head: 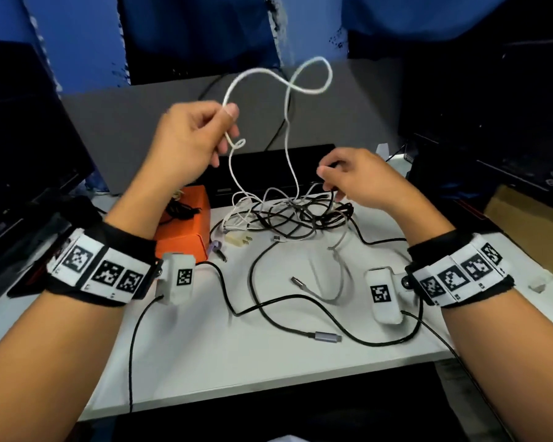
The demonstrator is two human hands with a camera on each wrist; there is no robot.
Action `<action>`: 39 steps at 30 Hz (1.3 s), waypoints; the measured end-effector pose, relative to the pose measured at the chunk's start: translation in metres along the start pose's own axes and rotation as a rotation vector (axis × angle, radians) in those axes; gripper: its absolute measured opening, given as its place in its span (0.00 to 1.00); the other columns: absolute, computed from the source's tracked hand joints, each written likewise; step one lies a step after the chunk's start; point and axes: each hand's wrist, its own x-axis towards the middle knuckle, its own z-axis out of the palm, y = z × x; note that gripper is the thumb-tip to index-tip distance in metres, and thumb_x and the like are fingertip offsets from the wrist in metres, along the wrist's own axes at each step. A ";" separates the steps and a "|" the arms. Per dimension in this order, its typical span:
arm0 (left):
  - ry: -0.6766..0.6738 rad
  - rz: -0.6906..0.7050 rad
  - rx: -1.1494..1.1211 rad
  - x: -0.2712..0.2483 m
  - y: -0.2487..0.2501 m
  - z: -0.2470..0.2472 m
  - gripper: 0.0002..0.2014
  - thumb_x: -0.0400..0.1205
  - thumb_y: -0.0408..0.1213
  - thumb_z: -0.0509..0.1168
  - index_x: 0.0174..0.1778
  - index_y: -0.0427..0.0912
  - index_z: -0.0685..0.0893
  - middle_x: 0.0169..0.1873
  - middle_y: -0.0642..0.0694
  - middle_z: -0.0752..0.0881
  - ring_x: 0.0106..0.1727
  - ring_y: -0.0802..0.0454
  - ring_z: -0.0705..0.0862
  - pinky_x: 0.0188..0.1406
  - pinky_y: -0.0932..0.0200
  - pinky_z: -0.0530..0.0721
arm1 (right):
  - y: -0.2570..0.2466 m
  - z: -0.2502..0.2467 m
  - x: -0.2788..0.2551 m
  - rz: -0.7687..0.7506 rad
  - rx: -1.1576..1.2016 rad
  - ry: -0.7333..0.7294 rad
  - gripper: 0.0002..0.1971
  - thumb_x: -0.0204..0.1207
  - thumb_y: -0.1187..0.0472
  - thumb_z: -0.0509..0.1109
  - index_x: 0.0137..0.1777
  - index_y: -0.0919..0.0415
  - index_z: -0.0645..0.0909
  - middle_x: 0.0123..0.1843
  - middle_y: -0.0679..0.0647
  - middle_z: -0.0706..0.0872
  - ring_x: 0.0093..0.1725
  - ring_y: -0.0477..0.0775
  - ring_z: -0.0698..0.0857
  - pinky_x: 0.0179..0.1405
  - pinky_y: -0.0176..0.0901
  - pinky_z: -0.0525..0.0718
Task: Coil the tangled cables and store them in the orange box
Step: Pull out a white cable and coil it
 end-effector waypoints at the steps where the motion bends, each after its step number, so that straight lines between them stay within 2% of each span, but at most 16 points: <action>1: -0.022 -0.022 0.017 -0.004 -0.004 0.003 0.20 0.89 0.54 0.63 0.39 0.44 0.89 0.23 0.49 0.84 0.20 0.49 0.81 0.28 0.57 0.79 | -0.008 0.000 -0.004 -0.023 0.028 -0.017 0.08 0.87 0.48 0.68 0.57 0.49 0.85 0.41 0.48 0.93 0.35 0.47 0.92 0.38 0.43 0.86; 4: -0.057 -0.160 -0.005 -0.009 -0.016 0.015 0.18 0.89 0.53 0.64 0.41 0.47 0.89 0.23 0.46 0.86 0.25 0.42 0.88 0.37 0.47 0.88 | -0.015 0.004 -0.011 -0.046 -0.090 -0.180 0.11 0.88 0.46 0.66 0.54 0.49 0.86 0.42 0.47 0.94 0.35 0.48 0.93 0.34 0.41 0.83; 7: -0.133 -0.236 -0.055 -0.009 -0.025 0.033 0.10 0.90 0.49 0.64 0.55 0.50 0.89 0.36 0.45 0.93 0.38 0.46 0.93 0.47 0.45 0.90 | -0.004 0.011 -0.008 -0.003 -0.285 -0.444 0.14 0.86 0.38 0.65 0.57 0.46 0.86 0.47 0.46 0.94 0.41 0.47 0.94 0.47 0.49 0.89; 9: -0.295 -0.214 -0.021 -0.011 -0.026 0.049 0.25 0.88 0.49 0.67 0.82 0.53 0.71 0.55 0.54 0.92 0.50 0.58 0.92 0.55 0.57 0.87 | 0.004 0.011 -0.005 0.018 -0.360 -0.497 0.17 0.85 0.36 0.65 0.65 0.43 0.84 0.56 0.44 0.91 0.50 0.46 0.91 0.57 0.49 0.87; 11: -0.458 -0.199 0.032 -0.016 -0.024 0.066 0.40 0.87 0.47 0.70 0.90 0.52 0.54 0.68 0.59 0.85 0.58 0.61 0.89 0.62 0.61 0.84 | 0.006 0.009 -0.002 0.017 -0.329 -0.447 0.23 0.85 0.38 0.66 0.76 0.45 0.78 0.64 0.45 0.87 0.60 0.50 0.86 0.63 0.48 0.82; 13: -0.555 -0.168 0.163 -0.019 -0.019 0.082 0.29 0.85 0.47 0.71 0.80 0.47 0.69 0.67 0.54 0.86 0.58 0.55 0.89 0.60 0.55 0.87 | 0.006 0.006 0.000 -0.005 -0.250 -0.351 0.27 0.85 0.39 0.68 0.80 0.47 0.75 0.67 0.46 0.86 0.63 0.51 0.85 0.68 0.50 0.81; 15: -0.669 -0.091 0.402 -0.018 -0.015 0.098 0.15 0.85 0.47 0.71 0.62 0.45 0.82 0.56 0.51 0.89 0.54 0.50 0.88 0.52 0.53 0.85 | 0.008 0.004 0.003 -0.003 -0.145 -0.282 0.24 0.85 0.41 0.68 0.77 0.48 0.77 0.63 0.45 0.89 0.57 0.52 0.89 0.68 0.54 0.84; 17: -0.875 -0.051 0.618 -0.018 -0.019 0.116 0.12 0.85 0.47 0.69 0.54 0.41 0.88 0.48 0.48 0.88 0.49 0.46 0.86 0.48 0.52 0.83 | 0.010 0.002 0.003 0.006 -0.109 -0.272 0.19 0.85 0.41 0.68 0.71 0.48 0.81 0.57 0.44 0.91 0.49 0.51 0.92 0.64 0.56 0.87; 20: -1.102 -0.064 0.915 -0.021 -0.039 0.146 0.14 0.85 0.47 0.67 0.46 0.38 0.86 0.47 0.43 0.87 0.43 0.44 0.83 0.46 0.47 0.85 | 0.009 0.001 0.000 -0.004 -0.160 -0.347 0.15 0.85 0.40 0.67 0.64 0.46 0.84 0.52 0.44 0.91 0.44 0.48 0.93 0.60 0.56 0.89; 22: -1.086 -0.056 1.049 -0.022 -0.047 0.160 0.12 0.84 0.46 0.67 0.46 0.40 0.80 0.49 0.43 0.85 0.43 0.44 0.83 0.36 0.50 0.82 | 0.007 0.004 -0.002 -0.005 -0.192 -0.402 0.15 0.85 0.38 0.67 0.62 0.44 0.84 0.52 0.44 0.91 0.44 0.47 0.93 0.59 0.56 0.90; 26: -1.049 -0.080 1.089 -0.024 -0.050 0.170 0.06 0.84 0.38 0.67 0.54 0.42 0.80 0.47 0.45 0.82 0.45 0.42 0.82 0.39 0.51 0.83 | 0.006 0.010 -0.003 -0.014 -0.237 -0.463 0.14 0.86 0.39 0.66 0.63 0.45 0.84 0.55 0.46 0.92 0.43 0.47 0.93 0.54 0.54 0.90; 29: -1.131 -0.079 0.937 -0.020 -0.051 0.162 0.09 0.84 0.38 0.64 0.54 0.38 0.85 0.46 0.46 0.86 0.47 0.43 0.85 0.44 0.51 0.84 | 0.007 0.012 -0.002 -0.043 -0.285 -0.457 0.15 0.87 0.45 0.66 0.69 0.46 0.82 0.62 0.46 0.89 0.52 0.48 0.92 0.57 0.50 0.87; 31: -1.108 -0.165 0.575 -0.016 -0.041 0.145 0.07 0.85 0.35 0.64 0.48 0.38 0.86 0.40 0.48 0.89 0.41 0.48 0.87 0.40 0.56 0.85 | 0.009 0.016 0.000 -0.076 -0.281 -0.450 0.19 0.87 0.57 0.67 0.77 0.49 0.78 0.70 0.48 0.86 0.63 0.52 0.88 0.67 0.51 0.85; 34: -0.960 -0.313 -0.020 -0.006 -0.019 0.112 0.07 0.88 0.27 0.62 0.46 0.37 0.82 0.37 0.45 0.90 0.34 0.49 0.88 0.39 0.59 0.88 | 0.008 0.021 -0.002 -0.070 0.036 -0.463 0.28 0.85 0.70 0.61 0.82 0.50 0.69 0.65 0.53 0.87 0.47 0.56 0.93 0.54 0.60 0.91; 36: -0.880 -0.269 -0.161 0.001 -0.007 0.087 0.08 0.88 0.26 0.60 0.46 0.37 0.81 0.36 0.44 0.87 0.33 0.49 0.85 0.40 0.56 0.87 | 0.007 0.019 -0.003 -0.042 0.256 -0.431 0.27 0.86 0.71 0.63 0.82 0.52 0.69 0.54 0.55 0.86 0.36 0.53 0.88 0.40 0.55 0.89; 39: -0.856 -0.199 -0.331 0.001 0.009 0.047 0.10 0.89 0.24 0.56 0.46 0.37 0.80 0.36 0.45 0.82 0.32 0.49 0.79 0.42 0.54 0.84 | 0.012 0.014 0.000 -0.062 0.215 -0.318 0.17 0.87 0.68 0.66 0.73 0.55 0.77 0.43 0.53 0.83 0.29 0.47 0.82 0.32 0.48 0.85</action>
